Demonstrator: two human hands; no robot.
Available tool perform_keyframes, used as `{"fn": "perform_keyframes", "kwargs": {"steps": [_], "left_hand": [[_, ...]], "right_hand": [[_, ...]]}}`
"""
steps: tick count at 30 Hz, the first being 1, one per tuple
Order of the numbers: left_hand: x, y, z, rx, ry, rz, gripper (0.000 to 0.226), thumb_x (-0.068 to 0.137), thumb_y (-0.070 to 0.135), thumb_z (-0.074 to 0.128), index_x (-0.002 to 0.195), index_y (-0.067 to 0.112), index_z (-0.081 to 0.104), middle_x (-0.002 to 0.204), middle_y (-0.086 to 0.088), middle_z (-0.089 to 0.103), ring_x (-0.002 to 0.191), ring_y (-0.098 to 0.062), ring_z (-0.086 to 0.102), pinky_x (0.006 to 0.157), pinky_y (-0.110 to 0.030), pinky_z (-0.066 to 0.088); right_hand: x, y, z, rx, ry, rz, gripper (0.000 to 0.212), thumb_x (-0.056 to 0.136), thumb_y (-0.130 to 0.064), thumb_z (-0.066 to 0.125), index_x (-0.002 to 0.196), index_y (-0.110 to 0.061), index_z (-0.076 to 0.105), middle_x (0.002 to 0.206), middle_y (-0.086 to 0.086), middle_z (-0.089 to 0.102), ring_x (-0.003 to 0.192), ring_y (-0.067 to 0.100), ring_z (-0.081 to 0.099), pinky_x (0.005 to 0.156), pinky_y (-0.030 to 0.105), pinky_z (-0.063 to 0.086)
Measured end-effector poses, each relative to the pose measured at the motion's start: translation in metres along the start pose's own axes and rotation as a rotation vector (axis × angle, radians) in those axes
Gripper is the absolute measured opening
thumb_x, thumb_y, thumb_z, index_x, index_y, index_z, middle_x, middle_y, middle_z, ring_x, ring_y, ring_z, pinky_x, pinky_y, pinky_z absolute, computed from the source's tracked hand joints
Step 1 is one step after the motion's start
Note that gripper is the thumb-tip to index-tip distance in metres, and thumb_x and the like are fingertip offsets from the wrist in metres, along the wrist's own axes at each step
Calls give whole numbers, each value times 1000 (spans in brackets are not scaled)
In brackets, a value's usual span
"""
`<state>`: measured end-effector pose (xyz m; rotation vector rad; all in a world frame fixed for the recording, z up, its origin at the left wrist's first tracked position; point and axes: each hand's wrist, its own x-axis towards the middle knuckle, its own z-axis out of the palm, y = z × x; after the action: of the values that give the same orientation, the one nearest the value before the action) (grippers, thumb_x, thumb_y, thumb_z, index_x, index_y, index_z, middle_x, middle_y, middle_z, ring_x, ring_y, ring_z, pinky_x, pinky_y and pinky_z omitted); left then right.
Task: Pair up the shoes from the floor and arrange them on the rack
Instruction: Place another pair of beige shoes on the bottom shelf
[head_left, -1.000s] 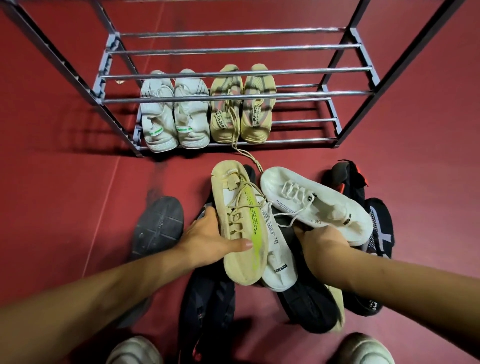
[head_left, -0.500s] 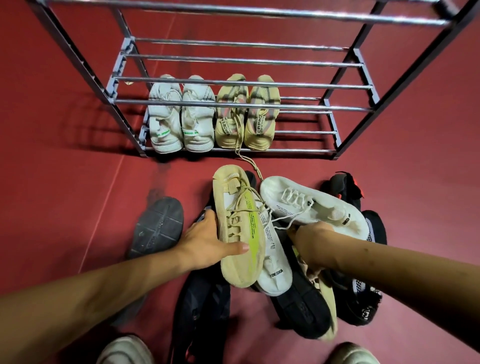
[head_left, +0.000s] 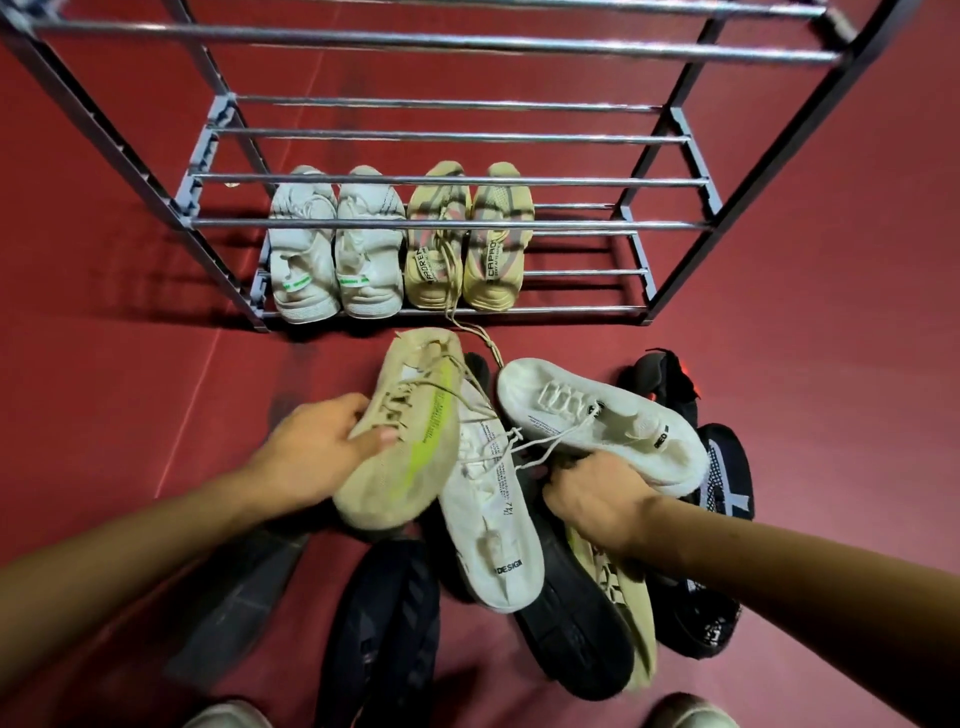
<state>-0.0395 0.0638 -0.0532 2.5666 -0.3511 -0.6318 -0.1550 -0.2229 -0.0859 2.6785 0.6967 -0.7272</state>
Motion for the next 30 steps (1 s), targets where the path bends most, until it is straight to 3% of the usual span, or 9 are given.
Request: {"fn": "perform_keyframes", "kwargs": {"steps": [6,8,10,13,17,19,22,25,30], "left_hand": [[24,-25,-14,293,-147,-65,29,95,46,53,106,22,64,101,-3,69,102,-30,63,78,-34,47],[27,-34,-12,404,-151,-58,29,96,44,49,110,21,61,114,-7,65,110,-32,61,86,-37,48],[27,-44,-10,434,-155,-76,27,97,42,46,105,20,58,115,-10,63,109,-35,61,87,-41,50],[24,-53,-5,442,-146,-71,30,97,44,41,102,17,52,112,-12,63,106,-35,61,82,-41,50],[23,-51,-2,407,-170,-115,38,84,56,39,88,21,53,105,-10,69,98,-34,65,75,-37,51],[24,-47,-3,383,-193,-140,35,76,54,40,81,21,51,102,-9,70,97,-34,66,73,-36,51],[25,-42,-1,357,-154,-148,13,84,27,45,91,19,53,110,-15,68,101,-37,64,79,-39,52],[28,-41,-3,263,-20,-174,23,93,15,41,113,14,51,114,-23,66,103,-43,62,86,-44,51],[33,-46,-34,125,182,-189,13,100,20,46,106,26,56,111,-19,69,102,-41,61,85,-43,48]], "right_hand": [[-23,13,-17,116,56,-92,21,101,-17,38,86,-14,53,81,5,59,72,20,58,64,37,45],[-38,17,-32,116,70,-106,24,99,-19,34,98,-14,57,95,7,63,88,26,61,75,40,51],[-56,19,-51,80,173,-123,28,87,-18,38,98,-11,63,95,7,67,92,31,63,75,41,52],[-83,23,-83,38,481,-99,18,75,-17,46,75,-9,62,72,7,62,74,31,58,59,37,50],[-102,47,-138,30,695,125,14,73,-27,61,74,-13,62,82,7,51,83,32,44,68,43,35],[-102,59,-153,174,771,286,14,76,-25,67,72,-15,58,93,7,45,90,29,41,72,38,31],[-80,53,-141,629,610,412,24,89,-40,56,74,-21,53,87,0,49,76,20,47,65,31,34],[-35,29,-94,979,507,584,35,95,-36,53,67,-17,46,67,-1,55,68,27,52,57,32,29],[12,-8,-18,1012,333,618,26,96,-32,55,80,-13,50,90,18,66,89,38,61,70,38,40]]}}
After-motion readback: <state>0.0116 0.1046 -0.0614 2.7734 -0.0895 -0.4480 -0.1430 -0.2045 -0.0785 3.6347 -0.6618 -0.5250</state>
